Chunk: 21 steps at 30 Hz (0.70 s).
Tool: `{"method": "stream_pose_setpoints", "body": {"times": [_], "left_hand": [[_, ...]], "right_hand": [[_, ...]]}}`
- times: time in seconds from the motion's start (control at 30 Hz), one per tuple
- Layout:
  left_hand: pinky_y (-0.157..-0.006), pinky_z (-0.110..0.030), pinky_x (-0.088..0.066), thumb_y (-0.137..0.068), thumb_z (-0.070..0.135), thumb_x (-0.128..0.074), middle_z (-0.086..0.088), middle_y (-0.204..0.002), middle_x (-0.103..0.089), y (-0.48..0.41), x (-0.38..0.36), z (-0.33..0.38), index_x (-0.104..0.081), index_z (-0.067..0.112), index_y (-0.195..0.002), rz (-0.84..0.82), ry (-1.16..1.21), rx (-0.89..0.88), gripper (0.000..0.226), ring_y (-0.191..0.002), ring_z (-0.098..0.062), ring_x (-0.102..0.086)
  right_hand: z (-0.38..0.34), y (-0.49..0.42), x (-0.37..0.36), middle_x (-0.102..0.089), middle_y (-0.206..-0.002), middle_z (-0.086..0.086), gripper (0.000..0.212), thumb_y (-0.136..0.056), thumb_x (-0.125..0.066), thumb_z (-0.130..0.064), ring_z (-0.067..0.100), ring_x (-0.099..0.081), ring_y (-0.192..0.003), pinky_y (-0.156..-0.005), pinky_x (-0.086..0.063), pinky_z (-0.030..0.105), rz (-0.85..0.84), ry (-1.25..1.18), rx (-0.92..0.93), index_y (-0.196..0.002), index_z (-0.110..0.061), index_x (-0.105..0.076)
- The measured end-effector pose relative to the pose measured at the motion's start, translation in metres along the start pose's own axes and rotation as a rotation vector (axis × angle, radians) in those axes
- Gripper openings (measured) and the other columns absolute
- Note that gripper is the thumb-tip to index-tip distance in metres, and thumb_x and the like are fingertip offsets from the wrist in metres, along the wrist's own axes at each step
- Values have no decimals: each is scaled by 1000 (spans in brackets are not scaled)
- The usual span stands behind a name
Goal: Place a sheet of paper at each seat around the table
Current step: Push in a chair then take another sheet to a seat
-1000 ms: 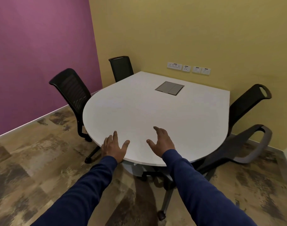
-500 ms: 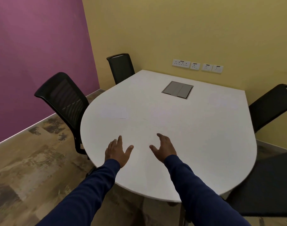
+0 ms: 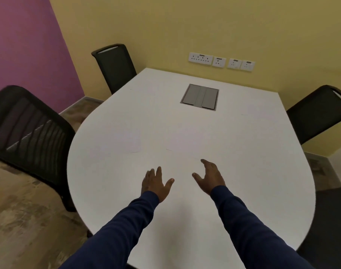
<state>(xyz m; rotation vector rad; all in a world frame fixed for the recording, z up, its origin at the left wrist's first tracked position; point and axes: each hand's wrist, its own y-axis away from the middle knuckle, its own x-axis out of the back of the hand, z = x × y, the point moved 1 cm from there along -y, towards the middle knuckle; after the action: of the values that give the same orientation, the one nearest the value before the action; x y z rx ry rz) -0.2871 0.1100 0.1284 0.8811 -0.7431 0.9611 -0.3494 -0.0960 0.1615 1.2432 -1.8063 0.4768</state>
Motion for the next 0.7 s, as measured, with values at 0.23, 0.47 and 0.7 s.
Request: {"method": "stream_pose_setpoints", "body": {"times": [0.23, 0.47, 0.7], "left_hand": [[-124, -40, -8, -96, 66, -31, -13, -166, -4, -99, -2, -12, -5, 16, -159, -159, -79, -95, 84, -153, -29, 0], [-124, -41, -7, -96, 65, -34, -14, -166, 3, -169, -20, 5, -3, 16, -159, -251, -57, -99, 86, -153, -28, 5], [-124, -40, -7, -95, 65, -34, -13, -166, 6, -225, -49, 19, 0, 15, -159, -300, -60, -45, 88, -153, -28, 6]], "right_hand": [[-16, -65, -30, -36, -154, 4, 72, -92, -63, -42, 23, -41, -139, -111, -40, 40, 12, 9, -175, -153, -21, -31], [1, -113, -55, -30, -159, 3, 72, -93, -61, -43, 22, -40, -140, -111, -40, 41, -52, 27, -283, -154, -20, -30], [20, -181, -80, -10, -168, 4, 73, -96, -58, -43, 21, -18, -153, -116, -33, 41, -122, 33, -301, -157, -24, -23]]}}
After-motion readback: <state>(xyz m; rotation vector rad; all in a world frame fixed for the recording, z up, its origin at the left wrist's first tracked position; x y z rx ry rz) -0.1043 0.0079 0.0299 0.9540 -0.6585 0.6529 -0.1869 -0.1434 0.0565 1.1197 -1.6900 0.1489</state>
